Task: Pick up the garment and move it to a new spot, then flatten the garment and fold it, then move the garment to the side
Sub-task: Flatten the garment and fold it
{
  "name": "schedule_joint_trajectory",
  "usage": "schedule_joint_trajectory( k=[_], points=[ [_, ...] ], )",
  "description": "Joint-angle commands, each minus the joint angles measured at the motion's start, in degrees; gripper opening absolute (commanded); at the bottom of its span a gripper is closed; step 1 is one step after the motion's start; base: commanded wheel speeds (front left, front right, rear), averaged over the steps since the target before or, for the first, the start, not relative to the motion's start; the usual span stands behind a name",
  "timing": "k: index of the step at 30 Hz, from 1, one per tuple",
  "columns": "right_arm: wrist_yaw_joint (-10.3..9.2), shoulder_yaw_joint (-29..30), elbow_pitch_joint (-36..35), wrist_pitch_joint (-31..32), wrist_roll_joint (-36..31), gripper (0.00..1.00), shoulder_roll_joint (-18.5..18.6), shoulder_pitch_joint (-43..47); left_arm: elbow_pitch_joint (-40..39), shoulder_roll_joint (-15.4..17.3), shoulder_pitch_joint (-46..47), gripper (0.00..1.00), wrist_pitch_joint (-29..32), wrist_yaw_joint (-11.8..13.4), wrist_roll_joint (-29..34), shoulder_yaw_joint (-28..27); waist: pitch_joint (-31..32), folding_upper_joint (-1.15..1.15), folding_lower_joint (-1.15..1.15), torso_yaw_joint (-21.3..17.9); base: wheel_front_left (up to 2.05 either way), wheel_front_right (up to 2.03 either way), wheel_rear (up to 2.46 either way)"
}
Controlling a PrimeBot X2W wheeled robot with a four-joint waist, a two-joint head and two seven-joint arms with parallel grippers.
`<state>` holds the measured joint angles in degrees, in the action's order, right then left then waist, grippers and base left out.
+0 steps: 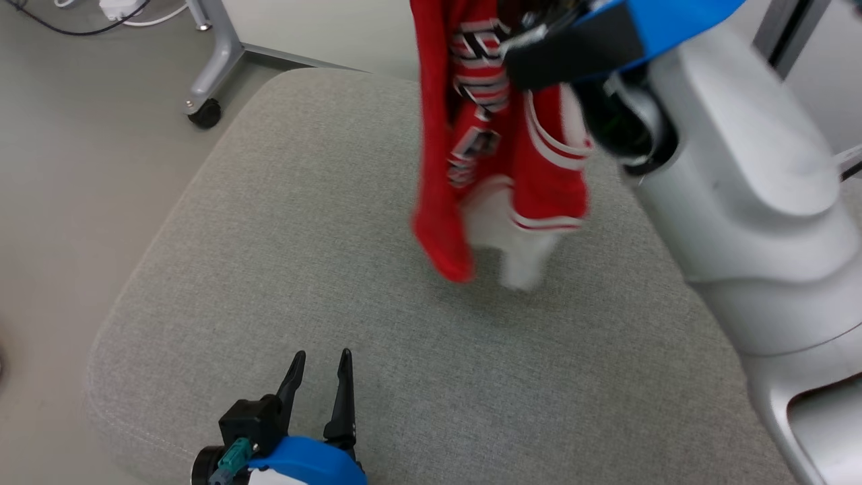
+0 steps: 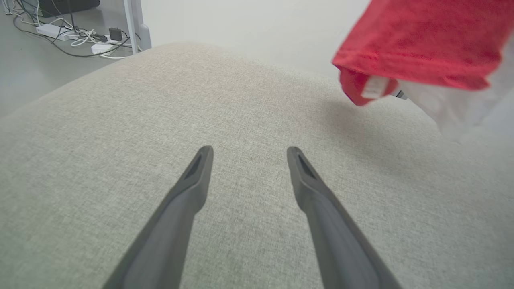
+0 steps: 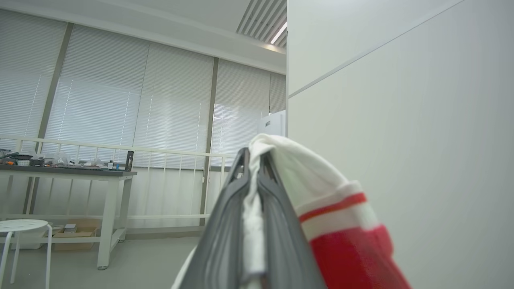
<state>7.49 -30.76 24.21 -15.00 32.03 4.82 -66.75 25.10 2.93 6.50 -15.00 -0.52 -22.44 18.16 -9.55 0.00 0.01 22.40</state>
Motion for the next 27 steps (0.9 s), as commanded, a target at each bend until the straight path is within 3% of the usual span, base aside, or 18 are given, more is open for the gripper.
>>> schedule_joint_trajectory(
  k=[1, 4, 8, 11, 18, 23, 27],
  points=[
    [0.00, 2.22, -0.58, -0.18, -0.02, 0.00, 1.09, -2.65, 0.26, -0.02, -0.63, 1.00, -0.25, 0.18, 0.00, -0.14, 0.22, 0.00, -0.01, 1.18, 0.00, 0.00, 0.00],
    [0.00, 3.83, -0.13, -0.18, -0.31, 0.00, 3.22, -5.22, 0.69, -0.06, -1.66, 1.00, -0.26, -0.07, 0.43, -0.76, 1.03, 0.00, -0.01, 1.37, 0.00, 0.00, 0.00],
    [-0.01, 2.93, 1.08, -0.17, 0.98, 0.00, 7.65, -0.85, 0.72, -0.07, -2.49, 1.00, -0.26, 0.13, -0.01, -1.73, 0.73, 0.00, -0.01, -0.52, 0.00, 0.00, 0.00],
    [0.00, 0.33, 2.27, -0.18, 3.16, 0.00, 11.87, 5.34, 0.52, -0.05, -2.10, 1.00, -0.25, 0.07, -0.19, -1.65, -0.34, 0.00, -0.01, -2.91, 0.00, 0.00, 0.00],
    [0.01, 3.15, 6.72, -0.21, 11.55, 0.00, 19.14, 27.49, 0.07, -0.01, 0.05, 1.00, -0.25, -0.14, 0.56, -1.32, -2.62, 0.00, -0.01, -8.47, 0.00, 0.00, 0.00],
    [0.00, 9.46, 7.34, -0.22, 14.83, 0.00, 18.20, 40.34, -0.23, 0.00, 0.97, 1.00, -0.25, -0.06, 1.37, -2.14, -2.42, 0.00, -0.01, -12.48, 0.00, 0.00, 0.00],
    [0.00, 11.63, 6.30, -0.23, 13.48, 0.00, 16.73, 45.50, -0.01, -0.01, 1.13, 1.00, -0.26, -0.30, 2.12, -3.52, -1.56, 0.00, -0.01, -15.55, 0.00, 0.00, 0.00]
  ],
)
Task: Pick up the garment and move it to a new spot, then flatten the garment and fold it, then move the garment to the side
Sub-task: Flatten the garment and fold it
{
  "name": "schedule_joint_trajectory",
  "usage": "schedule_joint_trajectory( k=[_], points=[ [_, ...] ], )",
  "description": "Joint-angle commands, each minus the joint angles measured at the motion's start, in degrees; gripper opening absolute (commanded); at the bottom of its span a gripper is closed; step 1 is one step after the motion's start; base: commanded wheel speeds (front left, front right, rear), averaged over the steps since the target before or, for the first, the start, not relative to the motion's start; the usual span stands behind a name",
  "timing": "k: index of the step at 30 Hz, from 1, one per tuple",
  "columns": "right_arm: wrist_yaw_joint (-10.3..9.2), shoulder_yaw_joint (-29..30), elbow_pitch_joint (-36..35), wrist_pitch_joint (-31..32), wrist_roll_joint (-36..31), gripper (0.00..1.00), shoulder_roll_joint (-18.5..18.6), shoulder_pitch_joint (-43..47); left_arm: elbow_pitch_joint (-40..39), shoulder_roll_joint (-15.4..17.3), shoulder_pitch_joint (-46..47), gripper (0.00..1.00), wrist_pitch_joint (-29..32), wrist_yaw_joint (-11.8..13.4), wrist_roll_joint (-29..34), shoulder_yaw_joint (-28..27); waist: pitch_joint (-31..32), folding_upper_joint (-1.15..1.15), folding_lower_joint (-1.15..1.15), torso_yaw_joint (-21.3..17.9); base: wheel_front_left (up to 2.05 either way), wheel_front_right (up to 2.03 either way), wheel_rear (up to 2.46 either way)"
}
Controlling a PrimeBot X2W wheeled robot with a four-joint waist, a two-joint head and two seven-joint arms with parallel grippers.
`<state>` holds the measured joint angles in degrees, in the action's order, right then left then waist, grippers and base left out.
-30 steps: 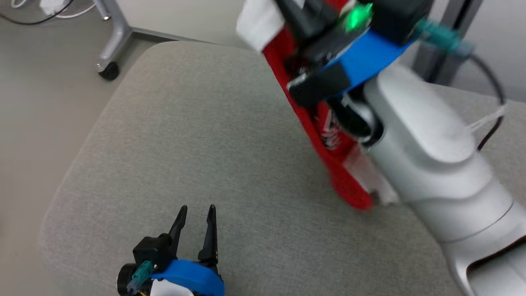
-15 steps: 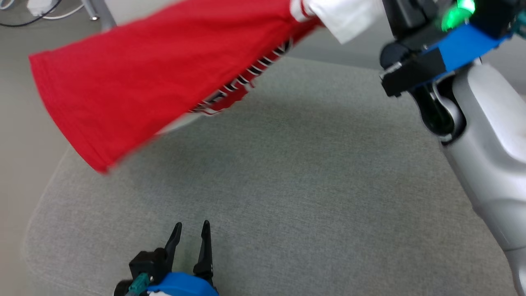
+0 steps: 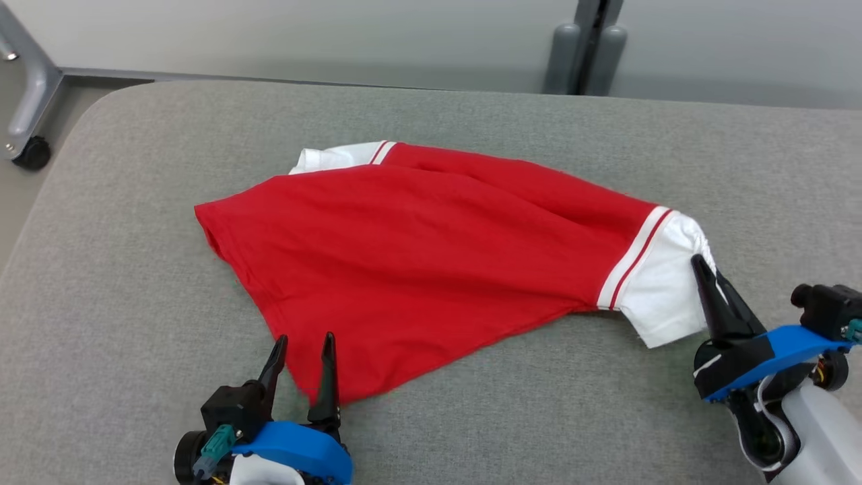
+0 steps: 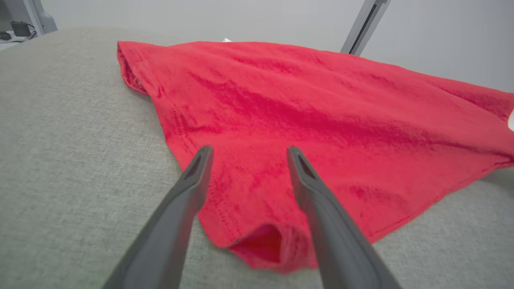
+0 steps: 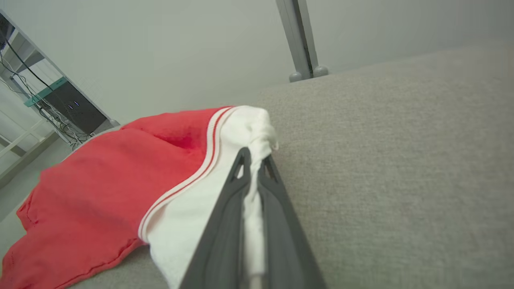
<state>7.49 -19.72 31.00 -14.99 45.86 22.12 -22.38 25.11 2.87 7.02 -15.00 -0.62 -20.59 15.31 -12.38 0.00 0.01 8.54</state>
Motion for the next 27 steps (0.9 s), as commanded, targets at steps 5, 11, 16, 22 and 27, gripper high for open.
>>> schedule_joint_trajectory(
  k=[5, 11, 16, 22, 27],
  points=[
    [0.00, 4.40, -0.36, -0.24, -4.46, 0.00, -2.57, 4.08, 0.59, 0.04, 0.27, 1.00, -0.25, -0.36, 1.06, -2.34, 2.65, 0.00, -0.01, -4.17, 0.00, 0.00, 0.00],
    [0.00, 10.75, 1.11, -0.24, -20.61, 1.00, -3.92, 5.36, 0.74, 0.04, -0.41, 1.00, -0.25, -0.03, 1.60, -3.56, 3.76, 0.00, -0.01, -5.24, 0.00, 0.00, 0.00],
    [-0.01, 19.63, -5.17, -0.21, -39.13, 1.00, -9.66, 7.95, 0.81, 0.06, -0.69, 1.00, -0.25, 0.30, 2.86, -4.99, 4.48, 0.00, -0.01, -5.67, 0.00, 0.00, 0.00],
    [-0.01, 21.99, -12.42, -0.20, -46.92, 1.00, -15.16, 11.39, 0.18, 0.02, -1.71, 1.00, -0.25, 1.06, 4.38, -7.35, 5.70, 0.00, -0.01, -5.88, 0.00, 0.00, 0.00],
    [-0.01, 20.71, -12.22, -0.20, -47.36, 1.00, -16.53, 13.45, -0.34, 0.04, -3.08, 1.00, -0.25, 1.82, 5.77, -8.46, 7.23, 0.00, -0.01, -5.93, 0.00, 0.00, 0.00]
  ],
)
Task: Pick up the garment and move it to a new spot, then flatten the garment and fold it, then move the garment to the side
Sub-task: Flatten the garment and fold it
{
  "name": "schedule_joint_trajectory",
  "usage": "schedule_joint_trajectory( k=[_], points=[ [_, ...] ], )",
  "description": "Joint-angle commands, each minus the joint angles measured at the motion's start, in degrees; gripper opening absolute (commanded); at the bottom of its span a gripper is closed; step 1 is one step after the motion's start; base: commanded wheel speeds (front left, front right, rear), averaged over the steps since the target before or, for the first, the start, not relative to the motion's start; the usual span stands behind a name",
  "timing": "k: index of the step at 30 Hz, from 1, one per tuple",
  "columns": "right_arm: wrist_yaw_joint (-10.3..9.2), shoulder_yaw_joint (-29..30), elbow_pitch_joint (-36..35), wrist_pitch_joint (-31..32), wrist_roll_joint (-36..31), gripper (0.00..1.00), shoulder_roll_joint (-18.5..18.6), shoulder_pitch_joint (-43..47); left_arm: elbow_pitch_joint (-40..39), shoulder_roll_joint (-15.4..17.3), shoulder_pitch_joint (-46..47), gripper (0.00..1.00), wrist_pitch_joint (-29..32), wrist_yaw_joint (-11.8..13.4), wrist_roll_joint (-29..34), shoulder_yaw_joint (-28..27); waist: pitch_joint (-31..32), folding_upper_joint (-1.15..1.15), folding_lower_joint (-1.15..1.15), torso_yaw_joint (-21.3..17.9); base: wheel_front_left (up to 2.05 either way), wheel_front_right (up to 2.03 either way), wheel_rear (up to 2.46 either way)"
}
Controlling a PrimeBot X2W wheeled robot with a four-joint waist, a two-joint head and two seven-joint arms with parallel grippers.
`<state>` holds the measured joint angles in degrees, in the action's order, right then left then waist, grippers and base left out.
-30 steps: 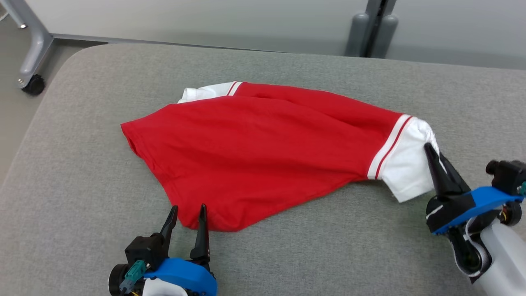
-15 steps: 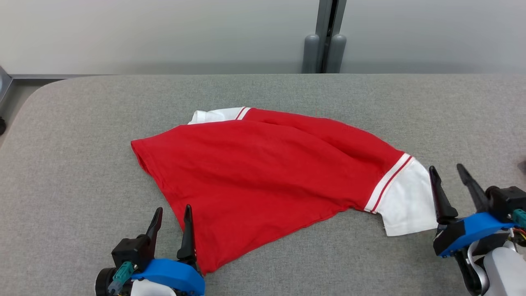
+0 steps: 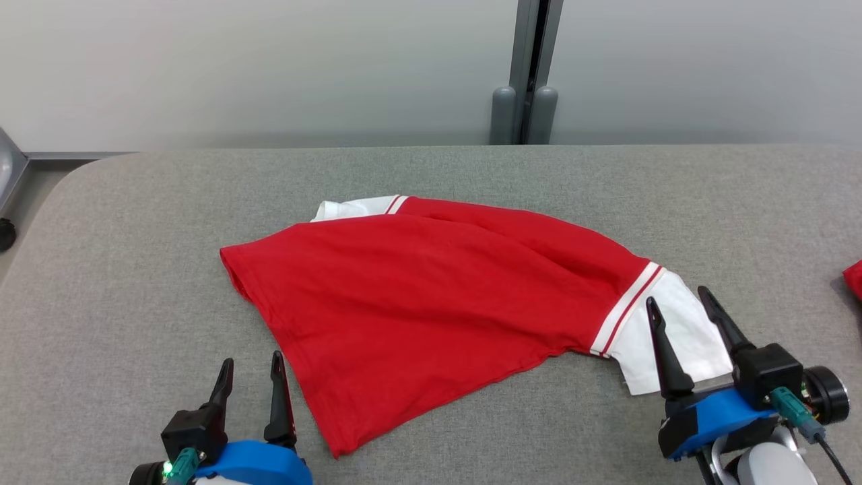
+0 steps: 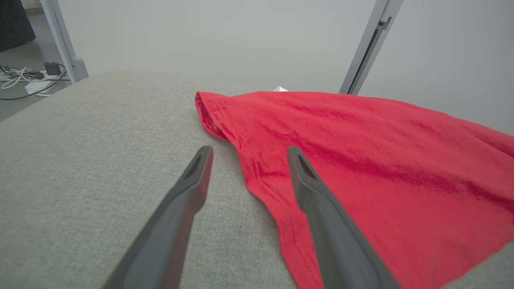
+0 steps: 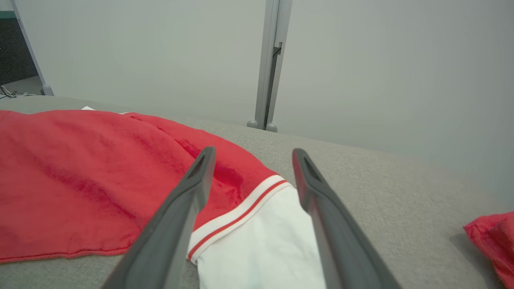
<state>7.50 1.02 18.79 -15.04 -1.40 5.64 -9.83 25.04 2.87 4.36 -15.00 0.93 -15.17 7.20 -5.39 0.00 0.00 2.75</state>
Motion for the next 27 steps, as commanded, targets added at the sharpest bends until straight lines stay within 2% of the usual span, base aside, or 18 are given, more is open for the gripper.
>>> schedule_joint_trajectory(
  k=[1, 16, 27],
  points=[
    [-0.02, -0.29, 0.37, -0.16, 0.00, 1.00, -0.32, 1.41, -0.39, 0.04, -0.78, 1.00, -0.25, 0.47, 0.58, -0.50, 0.61, 0.00, 0.00, -0.15, 0.00, 0.00, 0.00],
    [-0.02, -1.96, 5.28, -0.16, 2.05, 1.00, -2.28, 6.18, 0.37, 0.03, -6.04, 1.00, -0.25, -0.58, 1.91, -1.26, 5.95, 0.00, 0.00, 0.03, 0.00, 0.00, 0.00],
    [-0.02, -2.54, 5.98, -0.16, 2.19, 1.00, -1.87, 5.58, 1.13, 0.03, -5.78, 1.00, -0.25, -1.57, 0.61, 0.08, 5.77, 0.00, 0.00, 0.16, 0.00, 0.00, 0.00]
  ],
)
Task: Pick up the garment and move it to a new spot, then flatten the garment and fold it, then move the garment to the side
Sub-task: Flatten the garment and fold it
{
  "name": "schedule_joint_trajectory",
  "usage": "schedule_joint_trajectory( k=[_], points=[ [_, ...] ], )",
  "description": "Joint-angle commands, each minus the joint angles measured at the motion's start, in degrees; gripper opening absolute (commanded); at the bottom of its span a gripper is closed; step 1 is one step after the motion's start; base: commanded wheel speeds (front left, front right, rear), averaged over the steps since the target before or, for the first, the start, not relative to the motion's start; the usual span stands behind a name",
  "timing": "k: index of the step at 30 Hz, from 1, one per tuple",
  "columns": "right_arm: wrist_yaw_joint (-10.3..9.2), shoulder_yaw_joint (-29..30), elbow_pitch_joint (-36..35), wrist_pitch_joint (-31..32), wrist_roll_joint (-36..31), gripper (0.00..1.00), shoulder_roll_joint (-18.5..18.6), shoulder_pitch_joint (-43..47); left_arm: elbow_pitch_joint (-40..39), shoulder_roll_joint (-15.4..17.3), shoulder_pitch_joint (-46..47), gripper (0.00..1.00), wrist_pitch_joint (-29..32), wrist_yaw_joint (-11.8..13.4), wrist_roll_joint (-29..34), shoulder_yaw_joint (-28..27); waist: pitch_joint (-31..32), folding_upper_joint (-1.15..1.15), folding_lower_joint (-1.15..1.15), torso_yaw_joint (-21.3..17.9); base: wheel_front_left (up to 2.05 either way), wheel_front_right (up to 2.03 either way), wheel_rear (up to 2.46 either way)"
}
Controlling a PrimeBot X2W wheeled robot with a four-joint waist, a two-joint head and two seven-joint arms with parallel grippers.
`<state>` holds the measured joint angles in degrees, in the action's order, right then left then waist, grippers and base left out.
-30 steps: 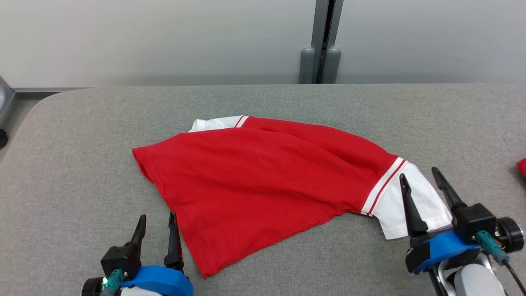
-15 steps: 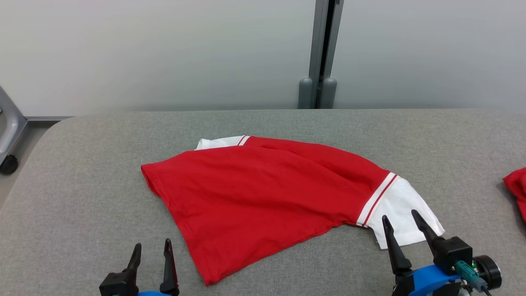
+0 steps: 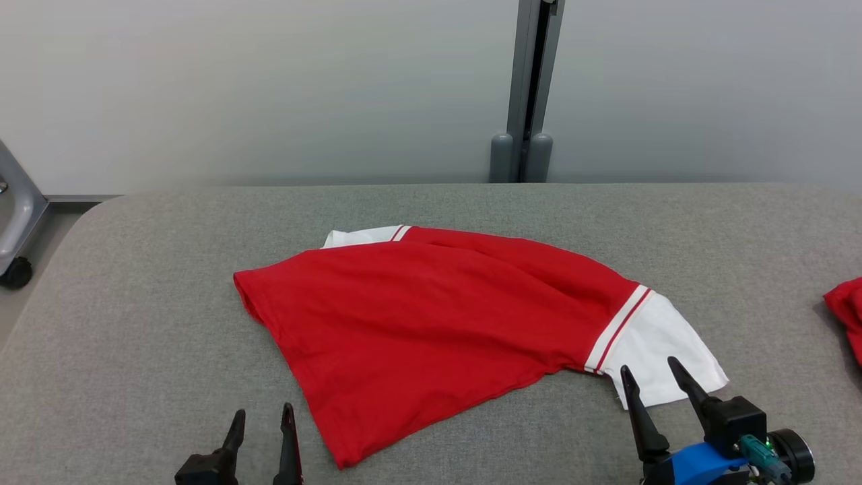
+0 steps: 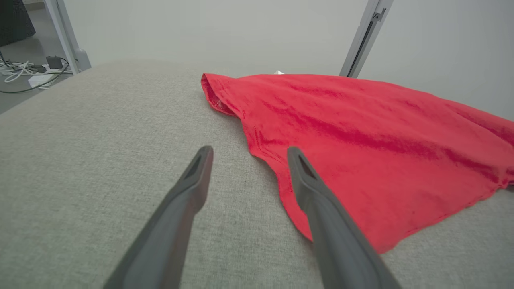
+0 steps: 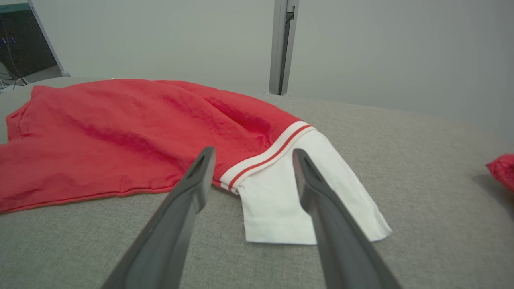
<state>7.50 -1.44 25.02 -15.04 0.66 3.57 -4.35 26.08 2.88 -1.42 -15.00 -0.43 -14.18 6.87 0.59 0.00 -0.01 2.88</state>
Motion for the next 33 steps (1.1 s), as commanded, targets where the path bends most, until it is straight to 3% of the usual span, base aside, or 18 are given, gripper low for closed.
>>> schedule_joint_trajectory(
  k=[1, 11, 24, 26, 29, 33],
  points=[
    [-0.02, -0.18, -0.35, -0.16, 0.20, 1.00, 0.30, -0.03, 0.50, 0.02, 0.03, 1.00, -0.25, -0.63, -0.77, 0.83, -0.49, 0.00, 0.01, -0.06, 0.00, 0.00, 0.00],
    [-0.02, -0.17, -0.97, -0.16, 1.52, 1.00, 1.82, -1.81, 6.49, 0.03, 2.73, 1.00, -0.25, -4.97, -7.55, 8.48, -4.23, 0.00, 0.01, -1.30, 0.00, 0.00, 0.00],
    [-0.02, 0.49, -1.22, -0.17, 1.99, 1.00, 2.45, -3.88, 14.85, -0.09, 5.47, 1.00, 0.30, -4.89, -11.93, 15.45, -6.90, 0.00, 0.01, -2.15, 0.00, 0.00, 0.00],
    [-0.02, 0.78, -0.98, -0.16, 2.23, 1.00, 2.57, -4.10, 15.09, -0.12, 5.70, 0.00, 0.34, -5.04, -12.66, 16.00, -7.16, 0.00, 0.01, -2.13, 0.00, 0.00, 0.00],
    [-0.02, 1.74, -0.16, -0.16, 2.74, 1.00, 2.66, -4.35, 14.27, -0.16, 5.91, 0.00, 0.28, -4.24, -13.48, 15.07, -7.35, 0.00, 0.01, -1.91, 0.00, 0.00, 0.00],
    [-0.01, 2.53, 1.40, -0.17, 3.67, 1.00, 2.46, -4.14, 11.46, 0.55, 4.93, 0.00, -0.06, -0.09, -11.07, 9.11, -7.40, 0.00, 0.01, -1.43, 0.00, 0.00, 0.00]
  ],
)
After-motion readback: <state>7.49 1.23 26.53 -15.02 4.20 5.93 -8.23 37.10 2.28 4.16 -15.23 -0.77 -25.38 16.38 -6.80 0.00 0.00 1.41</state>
